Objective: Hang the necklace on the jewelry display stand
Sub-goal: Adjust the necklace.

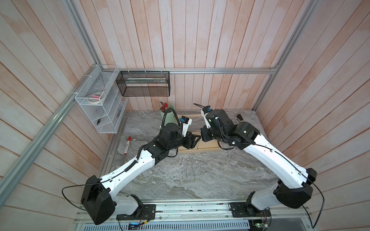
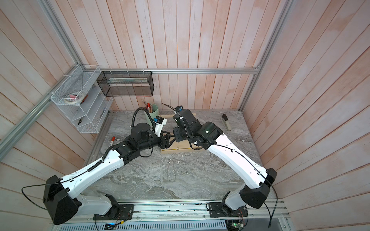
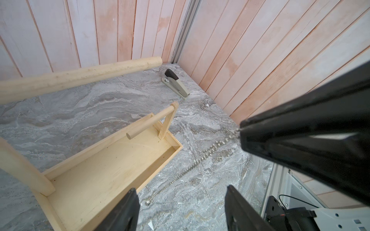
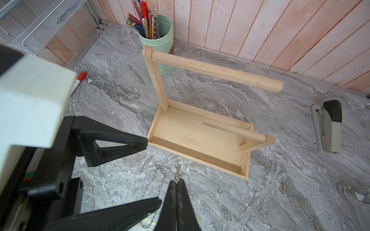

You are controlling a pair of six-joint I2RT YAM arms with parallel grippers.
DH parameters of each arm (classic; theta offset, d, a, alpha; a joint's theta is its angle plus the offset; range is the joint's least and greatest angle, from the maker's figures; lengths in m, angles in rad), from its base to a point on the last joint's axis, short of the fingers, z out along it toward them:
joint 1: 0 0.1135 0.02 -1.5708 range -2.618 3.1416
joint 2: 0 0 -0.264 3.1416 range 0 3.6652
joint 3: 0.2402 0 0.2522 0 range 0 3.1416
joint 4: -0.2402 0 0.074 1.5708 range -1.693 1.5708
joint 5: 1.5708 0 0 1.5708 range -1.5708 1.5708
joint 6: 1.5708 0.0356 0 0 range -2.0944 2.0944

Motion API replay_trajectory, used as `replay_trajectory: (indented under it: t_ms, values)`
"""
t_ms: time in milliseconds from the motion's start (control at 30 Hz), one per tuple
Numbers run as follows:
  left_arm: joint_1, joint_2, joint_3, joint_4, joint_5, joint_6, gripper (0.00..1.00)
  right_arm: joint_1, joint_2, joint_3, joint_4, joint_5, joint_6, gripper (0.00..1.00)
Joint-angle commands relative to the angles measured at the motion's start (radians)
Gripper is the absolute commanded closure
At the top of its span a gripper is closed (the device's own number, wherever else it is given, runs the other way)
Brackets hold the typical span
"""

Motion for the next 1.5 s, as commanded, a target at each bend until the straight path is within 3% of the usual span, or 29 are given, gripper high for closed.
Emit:
replay_trajectory:
  t_ms: [0, 467, 1467]
  values:
    - [-0.001, 0.018, 0.044, 0.039, -0.021, 0.03, 0.3, 0.011, -0.025, 0.011, 0.016, -0.005, -0.007, 1.0]
    - [-0.001, 0.048, 0.082, 0.047, -0.055, 0.044, 0.3, 0.014, -0.064, -0.028, 0.046, 0.0, -0.001, 1.0]
    - [-0.008, 0.056, 0.076, 0.057, 0.009, 0.012, 0.3, 0.014, -0.113, -0.093, 0.097, 0.05, -0.002, 1.0]
